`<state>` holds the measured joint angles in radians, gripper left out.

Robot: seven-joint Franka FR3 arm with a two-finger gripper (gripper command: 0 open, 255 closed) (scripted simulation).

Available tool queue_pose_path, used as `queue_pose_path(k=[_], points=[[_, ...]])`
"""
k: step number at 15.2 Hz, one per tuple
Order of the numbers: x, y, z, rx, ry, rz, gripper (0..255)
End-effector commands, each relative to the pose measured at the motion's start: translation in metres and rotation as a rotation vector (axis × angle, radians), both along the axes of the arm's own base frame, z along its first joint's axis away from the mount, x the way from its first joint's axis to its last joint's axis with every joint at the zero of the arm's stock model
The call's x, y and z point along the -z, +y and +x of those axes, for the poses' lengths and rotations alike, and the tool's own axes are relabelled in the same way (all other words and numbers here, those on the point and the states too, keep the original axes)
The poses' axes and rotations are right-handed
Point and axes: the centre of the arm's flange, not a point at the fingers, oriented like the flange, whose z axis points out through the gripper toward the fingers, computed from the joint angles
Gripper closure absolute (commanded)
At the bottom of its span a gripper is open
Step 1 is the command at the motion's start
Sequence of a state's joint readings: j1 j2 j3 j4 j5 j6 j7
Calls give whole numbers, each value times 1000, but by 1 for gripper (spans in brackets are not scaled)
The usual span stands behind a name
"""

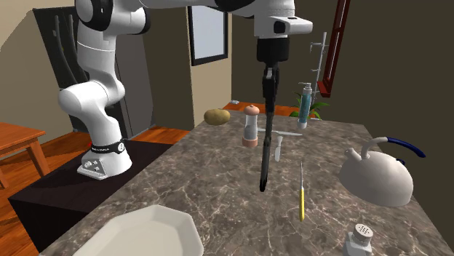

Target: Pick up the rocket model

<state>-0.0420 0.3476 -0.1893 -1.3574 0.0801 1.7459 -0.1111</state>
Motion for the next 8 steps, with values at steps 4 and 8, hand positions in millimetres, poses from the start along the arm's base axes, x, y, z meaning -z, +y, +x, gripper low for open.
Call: queue_pose_path(k=[4, 8], points=[[-27, 0, 0, 0, 0, 0, 255], [-48, 0, 0, 0, 0, 0, 255]])
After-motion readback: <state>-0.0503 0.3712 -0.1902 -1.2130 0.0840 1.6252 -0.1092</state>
